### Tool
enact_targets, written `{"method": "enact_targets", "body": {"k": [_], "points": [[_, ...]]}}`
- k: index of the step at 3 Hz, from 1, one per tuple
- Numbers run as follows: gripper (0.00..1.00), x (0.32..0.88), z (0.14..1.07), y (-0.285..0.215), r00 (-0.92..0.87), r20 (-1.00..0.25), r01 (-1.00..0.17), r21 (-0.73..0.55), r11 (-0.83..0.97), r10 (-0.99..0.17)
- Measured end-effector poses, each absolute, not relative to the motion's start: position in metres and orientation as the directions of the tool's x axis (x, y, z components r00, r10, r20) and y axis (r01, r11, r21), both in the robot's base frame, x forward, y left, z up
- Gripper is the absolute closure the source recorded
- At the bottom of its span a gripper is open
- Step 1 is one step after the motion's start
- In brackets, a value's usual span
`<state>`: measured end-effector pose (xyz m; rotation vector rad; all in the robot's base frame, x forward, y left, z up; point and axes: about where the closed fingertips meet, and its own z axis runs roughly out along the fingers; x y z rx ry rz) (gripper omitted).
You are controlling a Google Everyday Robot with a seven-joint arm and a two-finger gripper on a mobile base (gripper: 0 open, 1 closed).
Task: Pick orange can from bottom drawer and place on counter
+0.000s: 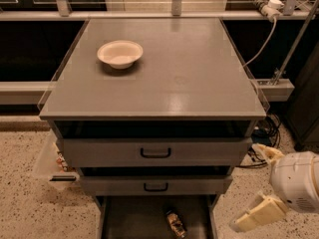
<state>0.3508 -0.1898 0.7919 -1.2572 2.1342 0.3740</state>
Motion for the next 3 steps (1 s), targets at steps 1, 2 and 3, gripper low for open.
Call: {"method": "enact_targets", "body": {"k": [1, 2, 3], "points": [[0.00, 0.336, 0.730, -0.185, -0.383, -0.698, -0.851, 0.011, 0.526, -0.605], [0.00, 0.313, 0.622, -0.183, -0.472, -0.715, -0.810, 0.122, 0.573, -0.515], [0.00, 0.319, 0.548, -0.195, -0.543, -0.690, -0.773, 0.188, 0.606, -0.478]]}}
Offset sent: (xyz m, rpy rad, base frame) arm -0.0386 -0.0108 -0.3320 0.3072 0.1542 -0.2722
